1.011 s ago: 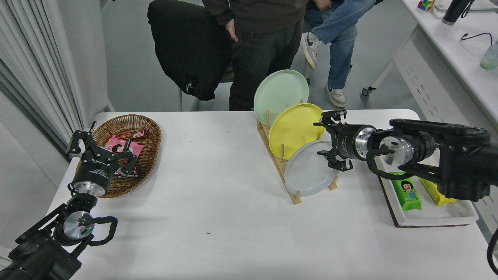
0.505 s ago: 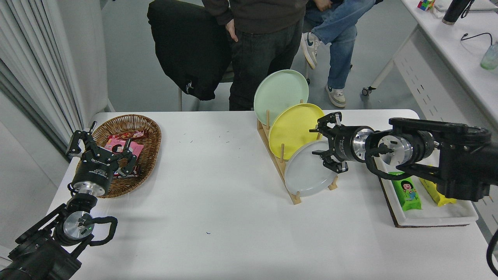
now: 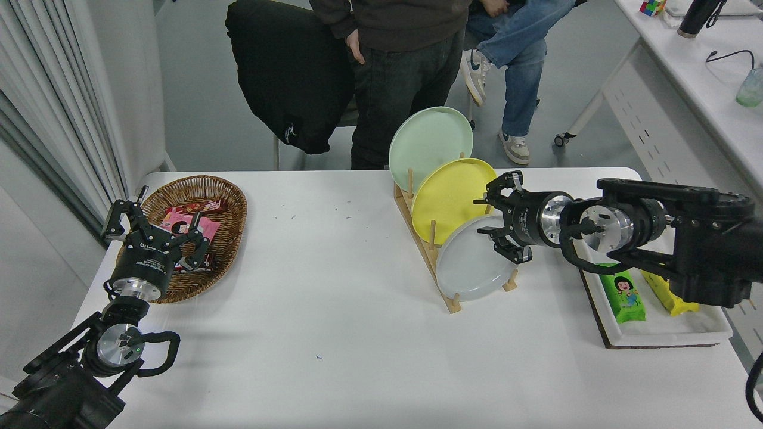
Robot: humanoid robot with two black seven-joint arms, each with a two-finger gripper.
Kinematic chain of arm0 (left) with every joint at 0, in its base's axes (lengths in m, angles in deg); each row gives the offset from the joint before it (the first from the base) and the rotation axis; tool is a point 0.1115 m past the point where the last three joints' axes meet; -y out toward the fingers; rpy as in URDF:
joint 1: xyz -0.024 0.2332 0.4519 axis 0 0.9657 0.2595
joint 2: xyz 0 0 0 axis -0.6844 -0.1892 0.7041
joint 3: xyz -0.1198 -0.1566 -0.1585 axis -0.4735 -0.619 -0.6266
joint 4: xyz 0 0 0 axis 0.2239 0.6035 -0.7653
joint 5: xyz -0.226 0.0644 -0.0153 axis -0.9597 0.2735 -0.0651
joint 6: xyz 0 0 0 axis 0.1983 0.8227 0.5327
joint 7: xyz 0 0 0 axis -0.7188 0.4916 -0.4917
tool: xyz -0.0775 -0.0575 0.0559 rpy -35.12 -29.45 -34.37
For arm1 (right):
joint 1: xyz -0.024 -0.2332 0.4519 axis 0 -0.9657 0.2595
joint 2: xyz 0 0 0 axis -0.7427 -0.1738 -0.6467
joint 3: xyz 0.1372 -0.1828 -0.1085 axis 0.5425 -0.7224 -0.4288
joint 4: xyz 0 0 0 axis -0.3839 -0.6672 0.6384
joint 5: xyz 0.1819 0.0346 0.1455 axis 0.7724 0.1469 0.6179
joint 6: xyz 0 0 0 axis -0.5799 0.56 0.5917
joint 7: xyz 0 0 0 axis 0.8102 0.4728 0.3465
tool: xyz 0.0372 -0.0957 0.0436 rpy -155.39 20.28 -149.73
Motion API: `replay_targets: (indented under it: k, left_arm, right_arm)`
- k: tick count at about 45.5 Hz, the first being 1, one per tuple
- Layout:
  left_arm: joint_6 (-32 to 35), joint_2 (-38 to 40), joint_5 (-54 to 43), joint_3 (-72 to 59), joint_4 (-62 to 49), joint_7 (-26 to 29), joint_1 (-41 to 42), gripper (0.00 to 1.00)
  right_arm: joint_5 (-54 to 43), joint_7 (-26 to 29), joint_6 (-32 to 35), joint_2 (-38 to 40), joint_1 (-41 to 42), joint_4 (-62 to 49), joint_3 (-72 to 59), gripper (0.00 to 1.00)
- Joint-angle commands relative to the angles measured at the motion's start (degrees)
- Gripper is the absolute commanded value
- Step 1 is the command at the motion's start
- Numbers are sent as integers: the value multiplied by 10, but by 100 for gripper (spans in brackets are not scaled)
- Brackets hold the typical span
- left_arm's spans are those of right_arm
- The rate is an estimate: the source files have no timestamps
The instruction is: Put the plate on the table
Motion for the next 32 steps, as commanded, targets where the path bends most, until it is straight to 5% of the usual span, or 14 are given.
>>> replay_targets:
  k: [1, 18, 32]
  left_arm:
    - [0, 0, 0, 0, 0, 0, 0, 98]
    - [0, 0, 0, 0, -1, 0, 0, 98]
    - [0, 0, 0, 0, 0, 0, 0, 98]
  right_arm:
    - [-2, 3, 0, 2, 1, -1, 1, 38]
    - [-10, 31, 1, 3, 2, -1, 1, 25]
    - [-11, 34, 2, 3, 5, 0, 2, 25]
